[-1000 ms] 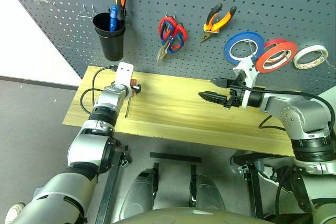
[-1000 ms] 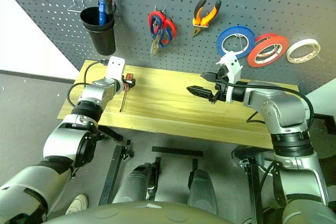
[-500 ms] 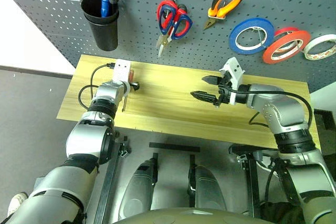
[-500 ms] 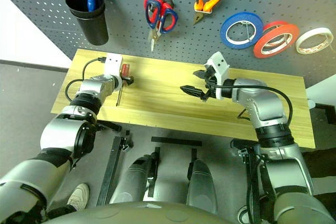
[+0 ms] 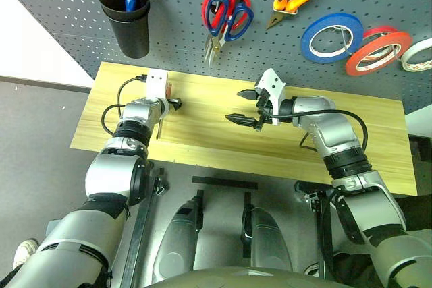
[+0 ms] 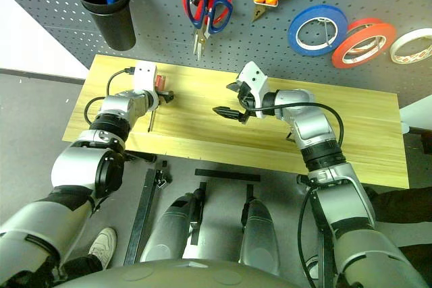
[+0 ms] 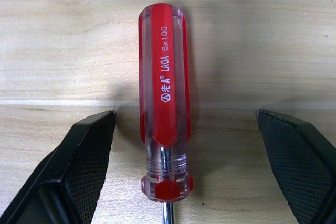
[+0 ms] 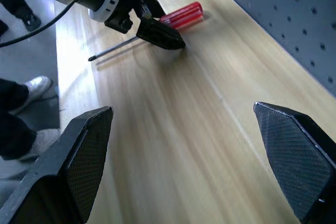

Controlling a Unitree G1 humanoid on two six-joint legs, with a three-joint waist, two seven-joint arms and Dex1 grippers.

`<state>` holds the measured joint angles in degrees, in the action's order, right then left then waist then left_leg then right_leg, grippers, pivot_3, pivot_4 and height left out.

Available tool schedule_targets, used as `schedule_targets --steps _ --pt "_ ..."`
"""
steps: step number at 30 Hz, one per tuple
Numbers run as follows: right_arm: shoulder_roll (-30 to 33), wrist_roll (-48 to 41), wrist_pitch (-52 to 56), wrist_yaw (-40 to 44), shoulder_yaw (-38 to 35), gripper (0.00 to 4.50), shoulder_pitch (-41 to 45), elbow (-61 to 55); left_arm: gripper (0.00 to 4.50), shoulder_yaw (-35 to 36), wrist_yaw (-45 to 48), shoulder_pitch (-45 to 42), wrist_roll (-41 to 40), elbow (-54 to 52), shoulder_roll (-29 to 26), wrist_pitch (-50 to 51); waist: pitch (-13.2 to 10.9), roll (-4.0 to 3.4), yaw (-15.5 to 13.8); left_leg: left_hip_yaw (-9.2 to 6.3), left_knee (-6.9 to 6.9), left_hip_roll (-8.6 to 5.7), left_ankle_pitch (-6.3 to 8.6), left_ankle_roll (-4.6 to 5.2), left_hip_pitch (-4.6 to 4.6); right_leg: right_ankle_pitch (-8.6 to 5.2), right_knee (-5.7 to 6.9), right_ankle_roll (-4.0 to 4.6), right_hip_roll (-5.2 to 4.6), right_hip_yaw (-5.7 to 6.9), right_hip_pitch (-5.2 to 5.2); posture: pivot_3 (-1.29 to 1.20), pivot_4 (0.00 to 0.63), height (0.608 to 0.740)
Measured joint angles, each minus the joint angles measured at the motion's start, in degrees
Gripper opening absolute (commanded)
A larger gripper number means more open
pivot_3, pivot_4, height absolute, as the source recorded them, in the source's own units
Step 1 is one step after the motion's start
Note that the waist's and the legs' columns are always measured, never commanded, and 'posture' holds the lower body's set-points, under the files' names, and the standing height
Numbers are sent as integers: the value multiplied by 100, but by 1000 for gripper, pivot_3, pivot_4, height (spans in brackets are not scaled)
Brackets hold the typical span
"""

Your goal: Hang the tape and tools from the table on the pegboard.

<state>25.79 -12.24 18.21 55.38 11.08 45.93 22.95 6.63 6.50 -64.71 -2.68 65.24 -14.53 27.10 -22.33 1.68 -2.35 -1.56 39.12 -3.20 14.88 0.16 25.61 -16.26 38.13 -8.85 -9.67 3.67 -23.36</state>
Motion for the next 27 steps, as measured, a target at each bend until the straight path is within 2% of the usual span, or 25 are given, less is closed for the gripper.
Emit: schedule_targets --steps 1,10,11,18,23,27 --pt "0 30 -24 26 0 4500 0 32 3953 33 -36 -1 -15 -2 2 -3 0 0 4 0 0 0 0 0 0 0 -1 0 0 0 0 182 457 740" --pt "2 85 -111 197 -53 4500 7 124 1091 174 -179 -1 -49 -2 26 -40 -10 -2 1 1 -3 1 0 -1 0 0 -2 0 0 1 -1 170 449 740" --pt "3 84 -107 209 -67 4500 7 124 881 205 -180 -6 -56 -2 26 -49 -10 -3 0 1 -3 1 0 -1 0 0 -2 0 0 1 -1 170 447 740" --pt "150 -4 206 362 -250 4500 -81 -189 877 133 127 50 -49 -226 44 134 -11 -4 -5 1 -5 1 -1 -2 3 0 -7 0 -1 1 -2 163 391 740" --pt "494 -521 848 544 -627 4500 -426 -1269 877 -270 1113 990 -60 -1770 15 266 -10 -4 8 0 -14 1 -1 -5 15 0 -18 0 -4 4 -11 152 343 740" --pt "754 -1101 1414 575 -1086 4500 -887 -2108 877 -539 1938 2140 -247 -3559 -172 281 -4 -7 -2 -5 -21 7 -5 -15 19 1 -30 1 -3 8 -11 148 297 740"
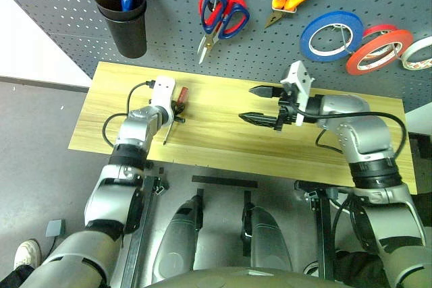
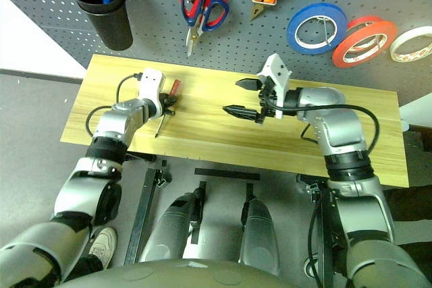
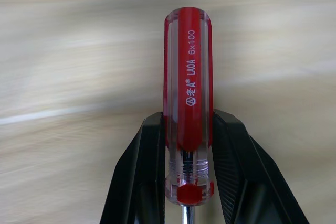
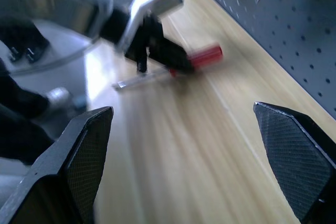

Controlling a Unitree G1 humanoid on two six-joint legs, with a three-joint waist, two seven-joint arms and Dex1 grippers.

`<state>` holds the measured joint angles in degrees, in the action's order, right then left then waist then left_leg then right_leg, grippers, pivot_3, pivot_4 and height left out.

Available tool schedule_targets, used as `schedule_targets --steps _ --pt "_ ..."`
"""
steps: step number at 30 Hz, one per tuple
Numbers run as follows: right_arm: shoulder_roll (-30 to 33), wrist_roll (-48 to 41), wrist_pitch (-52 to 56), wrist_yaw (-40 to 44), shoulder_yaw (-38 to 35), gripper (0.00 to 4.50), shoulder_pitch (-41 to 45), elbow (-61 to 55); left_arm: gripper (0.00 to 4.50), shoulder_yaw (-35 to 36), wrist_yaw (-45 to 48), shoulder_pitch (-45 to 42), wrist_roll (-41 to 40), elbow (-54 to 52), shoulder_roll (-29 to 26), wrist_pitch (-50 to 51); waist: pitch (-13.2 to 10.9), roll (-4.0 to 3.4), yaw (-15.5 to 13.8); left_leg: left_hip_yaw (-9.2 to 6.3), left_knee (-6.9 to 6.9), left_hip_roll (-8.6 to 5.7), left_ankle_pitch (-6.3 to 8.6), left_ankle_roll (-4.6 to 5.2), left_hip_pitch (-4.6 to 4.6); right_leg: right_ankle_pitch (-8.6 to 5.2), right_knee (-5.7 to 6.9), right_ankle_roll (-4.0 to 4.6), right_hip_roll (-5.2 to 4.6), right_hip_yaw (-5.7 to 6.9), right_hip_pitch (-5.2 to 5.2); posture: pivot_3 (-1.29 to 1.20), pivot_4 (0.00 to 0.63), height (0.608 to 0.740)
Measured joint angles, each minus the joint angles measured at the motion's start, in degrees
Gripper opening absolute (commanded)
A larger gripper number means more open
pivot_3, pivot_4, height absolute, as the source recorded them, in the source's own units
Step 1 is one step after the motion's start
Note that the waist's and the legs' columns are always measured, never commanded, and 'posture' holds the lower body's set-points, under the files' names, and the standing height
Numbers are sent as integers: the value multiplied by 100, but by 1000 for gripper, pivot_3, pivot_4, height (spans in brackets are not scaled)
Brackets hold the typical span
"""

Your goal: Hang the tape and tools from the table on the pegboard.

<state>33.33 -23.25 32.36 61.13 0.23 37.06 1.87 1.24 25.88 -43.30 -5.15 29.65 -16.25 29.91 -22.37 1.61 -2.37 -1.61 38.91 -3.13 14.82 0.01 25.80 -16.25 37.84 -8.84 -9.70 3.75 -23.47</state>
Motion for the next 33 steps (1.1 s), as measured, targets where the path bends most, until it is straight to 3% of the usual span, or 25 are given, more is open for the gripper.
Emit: schedule_targets --steps 6,13,25,33 --pt "442 -1049 734 -22 -891 4500 -672 -1246 877 -88 1291 1034 -550 -1969 -607 -239 43 -17 -66 0 1 -1 -3 -5 2 3 -51 4 -1 1 19 142 247 740" --pt "910 -1974 1178 -200 -1665 4500 -942 -2015 877 416 2279 1308 -1732 -2653 -436 -895 225 -24 -211 0 5 -2 -3 -5 2 4 -62 5 1 8 27 152 187 740" --pt "1263 -2529 1325 -562 -1920 4500 -218 -1782 877 917 2563 347 -2670 -2757 -238 -1802 634 -17 -300 18 7 -5 -3 -4 -6 4 -65 5 8 21 52 140 110 740" --pt "1239 -2762 1319 -730 -1879 4500 189 -1526 877 1192 1971 -915 -2790 -2160 -145 -2104 816 -6 -294 12 12 -4 -3 -3 -31 5 -67 4 12 25 81 133 89 740"
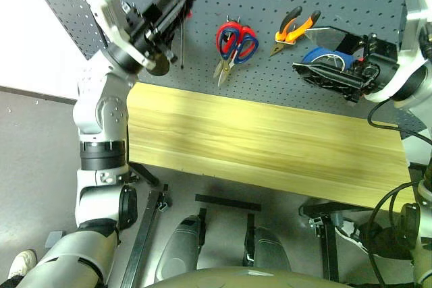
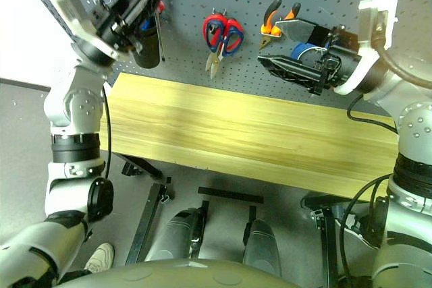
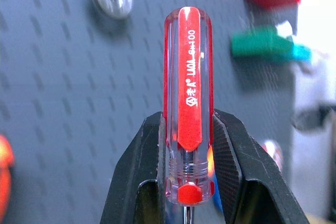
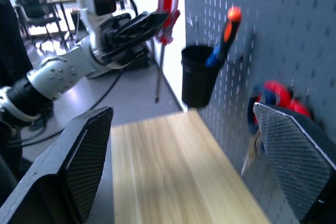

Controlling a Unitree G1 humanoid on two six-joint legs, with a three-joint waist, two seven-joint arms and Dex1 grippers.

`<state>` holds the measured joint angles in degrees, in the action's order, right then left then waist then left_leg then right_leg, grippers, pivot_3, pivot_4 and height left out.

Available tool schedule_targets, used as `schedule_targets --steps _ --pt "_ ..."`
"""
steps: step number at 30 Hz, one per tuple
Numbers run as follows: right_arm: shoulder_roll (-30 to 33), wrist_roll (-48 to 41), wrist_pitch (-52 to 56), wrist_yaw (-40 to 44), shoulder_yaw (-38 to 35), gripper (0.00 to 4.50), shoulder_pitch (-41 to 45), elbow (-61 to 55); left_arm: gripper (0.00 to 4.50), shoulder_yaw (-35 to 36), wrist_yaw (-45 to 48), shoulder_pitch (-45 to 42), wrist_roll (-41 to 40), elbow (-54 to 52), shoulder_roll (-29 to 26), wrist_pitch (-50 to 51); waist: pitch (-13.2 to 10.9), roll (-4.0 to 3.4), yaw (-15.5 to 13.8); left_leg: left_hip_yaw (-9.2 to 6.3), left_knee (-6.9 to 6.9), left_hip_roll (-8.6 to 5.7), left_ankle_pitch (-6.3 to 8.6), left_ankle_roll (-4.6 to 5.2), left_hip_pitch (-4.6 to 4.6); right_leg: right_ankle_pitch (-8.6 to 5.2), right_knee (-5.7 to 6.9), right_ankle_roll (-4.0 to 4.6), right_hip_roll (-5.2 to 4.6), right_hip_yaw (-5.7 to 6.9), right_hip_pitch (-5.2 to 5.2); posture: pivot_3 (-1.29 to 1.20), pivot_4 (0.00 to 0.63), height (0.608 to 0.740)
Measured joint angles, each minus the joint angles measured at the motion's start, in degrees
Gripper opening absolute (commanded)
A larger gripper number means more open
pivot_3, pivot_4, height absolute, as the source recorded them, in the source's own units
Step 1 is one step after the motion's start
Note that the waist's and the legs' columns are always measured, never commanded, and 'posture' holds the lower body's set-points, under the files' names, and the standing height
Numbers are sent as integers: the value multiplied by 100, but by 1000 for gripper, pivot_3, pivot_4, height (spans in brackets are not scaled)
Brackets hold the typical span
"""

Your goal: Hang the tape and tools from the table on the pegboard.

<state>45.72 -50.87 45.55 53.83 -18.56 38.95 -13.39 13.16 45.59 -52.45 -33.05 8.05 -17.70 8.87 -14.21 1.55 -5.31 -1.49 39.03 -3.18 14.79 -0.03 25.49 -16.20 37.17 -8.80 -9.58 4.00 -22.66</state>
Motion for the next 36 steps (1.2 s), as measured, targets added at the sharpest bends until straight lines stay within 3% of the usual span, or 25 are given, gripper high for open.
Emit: schedule_targets --steps 10,20,36 --pt "-122 -2 -93 -372 12 4500 112 75 877 165 -361 -1113 579 1825 -305 -1198 124 5 17 1 5 0 0 0 -6 0 1 0 2 0 7 113 85 740" --pt "-150 -5 -89 -494 57 4500 214 147 877 158 -740 -1647 1358 4151 -411 -2557 147 11 33 0 7 -1 0 1 -7 1 3 -2 3 2 9 105 91 740" --pt "-198 596 -245 -459 811 4500 238 480 877 -4 -1533 -1740 2138 5066 -498 -2918 150 14 305 -5 8 -2 0 2 -6 1 10 -3 1 2 6 100 105 740"
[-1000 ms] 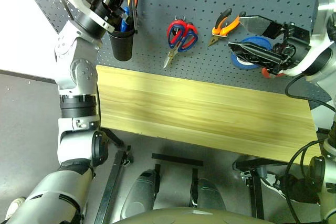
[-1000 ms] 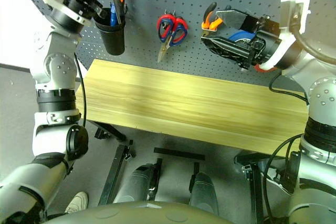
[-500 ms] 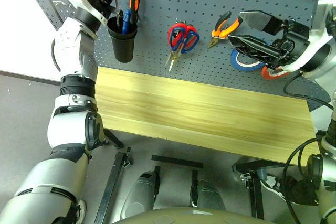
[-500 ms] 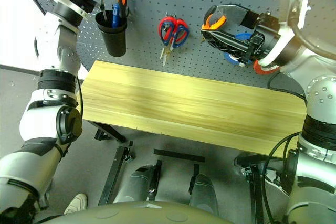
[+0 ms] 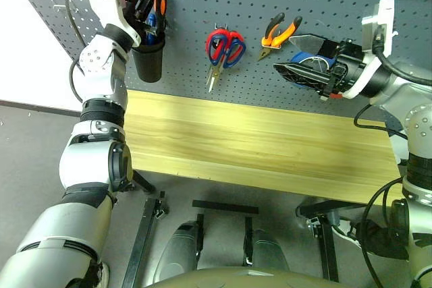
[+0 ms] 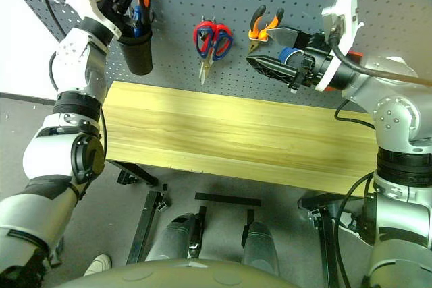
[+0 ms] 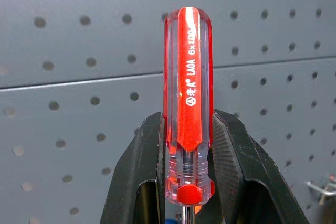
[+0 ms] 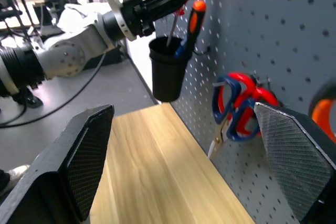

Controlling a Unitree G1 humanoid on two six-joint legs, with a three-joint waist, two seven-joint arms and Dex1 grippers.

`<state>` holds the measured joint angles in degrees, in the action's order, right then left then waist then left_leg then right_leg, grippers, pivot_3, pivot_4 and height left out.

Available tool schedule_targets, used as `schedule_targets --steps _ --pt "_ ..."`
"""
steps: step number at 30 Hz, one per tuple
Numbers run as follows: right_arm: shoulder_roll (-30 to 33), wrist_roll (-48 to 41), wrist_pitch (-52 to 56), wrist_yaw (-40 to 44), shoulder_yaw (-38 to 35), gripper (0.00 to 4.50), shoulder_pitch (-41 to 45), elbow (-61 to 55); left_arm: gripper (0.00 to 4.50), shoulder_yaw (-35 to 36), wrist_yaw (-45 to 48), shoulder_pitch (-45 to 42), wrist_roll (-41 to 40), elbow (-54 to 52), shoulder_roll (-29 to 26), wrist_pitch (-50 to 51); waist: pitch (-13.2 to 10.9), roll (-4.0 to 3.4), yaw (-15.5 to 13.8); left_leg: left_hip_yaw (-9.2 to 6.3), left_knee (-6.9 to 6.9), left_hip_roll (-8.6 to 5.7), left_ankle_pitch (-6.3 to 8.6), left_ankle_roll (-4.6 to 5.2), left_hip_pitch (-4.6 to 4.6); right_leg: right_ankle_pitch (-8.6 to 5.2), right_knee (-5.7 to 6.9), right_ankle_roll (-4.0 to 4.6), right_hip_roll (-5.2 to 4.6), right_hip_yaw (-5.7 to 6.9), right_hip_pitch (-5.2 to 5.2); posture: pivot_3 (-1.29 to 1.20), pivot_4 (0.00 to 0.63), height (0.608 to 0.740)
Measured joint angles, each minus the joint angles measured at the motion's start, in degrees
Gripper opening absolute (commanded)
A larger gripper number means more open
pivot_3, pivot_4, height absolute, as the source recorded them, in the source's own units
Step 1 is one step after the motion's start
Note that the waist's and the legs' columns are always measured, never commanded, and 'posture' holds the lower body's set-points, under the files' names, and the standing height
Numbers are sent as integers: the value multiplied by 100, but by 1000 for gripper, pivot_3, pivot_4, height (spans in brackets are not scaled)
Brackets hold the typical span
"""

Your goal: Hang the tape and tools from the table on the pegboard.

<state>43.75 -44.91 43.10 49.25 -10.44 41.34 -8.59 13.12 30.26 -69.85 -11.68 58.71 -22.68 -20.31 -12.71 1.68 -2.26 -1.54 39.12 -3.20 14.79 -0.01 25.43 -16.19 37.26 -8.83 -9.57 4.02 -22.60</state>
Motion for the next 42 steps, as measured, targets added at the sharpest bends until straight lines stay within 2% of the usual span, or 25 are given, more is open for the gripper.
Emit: schedule_targets --steps 2,10,13,16,19,24,27,30,35,38,42 --pt "0 32 -8 18 7 4500 5 6 877 -46 -114 0 106 35 -27 -6 0 0 4 -1 0 0 0 0 0 0 0 0 0 0 0 100 105 740" --pt "3 56 -11 66 5 4500 7 43 3608 -103 -440 15 351 -6 -238 -164 1 -1 4 -1 1 0 0 0 0 0 3 0 0 0 -2 115 107 740" --pt "4 75 -11 71 5 4500 8 45 4457 -114 -490 72 409 -192 -280 -258 2 0 -7 -2 1 0 0 0 0 0 3 0 0 0 -1 127 103 740" --pt "13 75 -11 80 -34 4500 8 45 4457 -94 -324 108 305 -483 -300 -239 3 0 -7 -2 1 0 0 0 0 0 3 0 0 0 -1 129 102 740" --pt "65 72 -8 103 -158 4500 -13 42 4457 -64 265 251 -113 -966 -289 121 8 -3 -4 -2 1 0 0 0 0 0 3 0 0 0 -1 138 100 740" --pt "488 45 72 245 -545 4500 -639 -46 4457 -145 2383 1157 -1400 -2472 -232 1460 32 -4 -8 -5 3 1 0 0 -2 0 2 0 -1 0 6 127 107 740" --pt "684 10 204 345 -776 4500 -1348 -146 4457 -360 3489 1664 -1792 -3016 -513 2343 38 -9 8 -3 3 2 0 0 -8 0 5 0 1 -1 9 109 114 740" --pt "689 -57 285 309 -931 4500 -1769 -375 4457 -643 4219 1944 -1833 -3124 -655 2699 55 -31 13 -2 5 4 -1 1 -19 0 7 0 0 -7 16 89 123 740" --pt "471 101 -9 266 -989 4500 -2828 -915 4457 -1146 5173 2421 -1614 -3138 -701 2684 60 -31 1 -4 8 3 1 4 -27 0 5 0 1 -7 31 65 142 740" --pt "251 368 -396 254 -767 4500 -3105 -978 4457 -1237 5458 2452 -1414 -2799 -687 2368 60 -32 11 -11 11 3 2 5 -31 0 6 0 1 -14 30 72 149 740" --pt "225 525 -596 264 -623 4500 -3067 -937 4457 -1236 5598 2443 -1252 -2345 -555 2047 60 -32 18 -11 9 4 3 8 -38 -1 6 0 2 -21 29 83 153 740"
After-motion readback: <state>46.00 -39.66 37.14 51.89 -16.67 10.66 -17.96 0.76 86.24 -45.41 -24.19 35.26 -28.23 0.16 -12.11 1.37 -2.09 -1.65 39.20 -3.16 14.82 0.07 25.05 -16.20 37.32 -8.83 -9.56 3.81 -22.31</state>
